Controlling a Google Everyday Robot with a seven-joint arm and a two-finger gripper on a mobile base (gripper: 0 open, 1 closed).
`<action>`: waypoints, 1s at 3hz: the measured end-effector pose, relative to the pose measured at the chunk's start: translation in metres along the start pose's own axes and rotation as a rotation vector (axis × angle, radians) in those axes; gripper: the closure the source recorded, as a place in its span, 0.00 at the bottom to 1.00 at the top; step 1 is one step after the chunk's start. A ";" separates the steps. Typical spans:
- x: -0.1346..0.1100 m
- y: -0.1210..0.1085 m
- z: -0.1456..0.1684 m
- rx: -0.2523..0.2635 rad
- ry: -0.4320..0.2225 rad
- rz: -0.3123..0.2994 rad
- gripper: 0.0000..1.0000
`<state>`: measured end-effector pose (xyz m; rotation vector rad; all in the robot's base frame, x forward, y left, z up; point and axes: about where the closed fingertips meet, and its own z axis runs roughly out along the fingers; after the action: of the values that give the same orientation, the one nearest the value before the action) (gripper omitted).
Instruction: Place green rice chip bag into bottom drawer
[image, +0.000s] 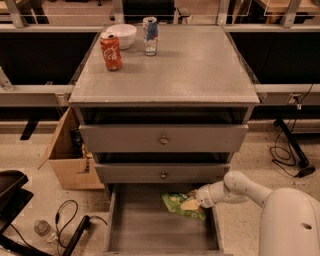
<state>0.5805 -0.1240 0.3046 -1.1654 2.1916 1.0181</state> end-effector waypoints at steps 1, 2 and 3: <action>0.000 0.000 0.000 0.000 0.000 0.000 0.13; 0.000 0.000 0.000 0.000 0.000 0.000 0.00; 0.000 0.001 -0.001 -0.001 0.003 -0.004 0.00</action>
Offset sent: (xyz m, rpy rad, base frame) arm 0.0000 0.0000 0.0000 0.0000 0.0000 0.0000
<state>0.5796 -0.1241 0.3055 -1.1720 2.1900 1.0161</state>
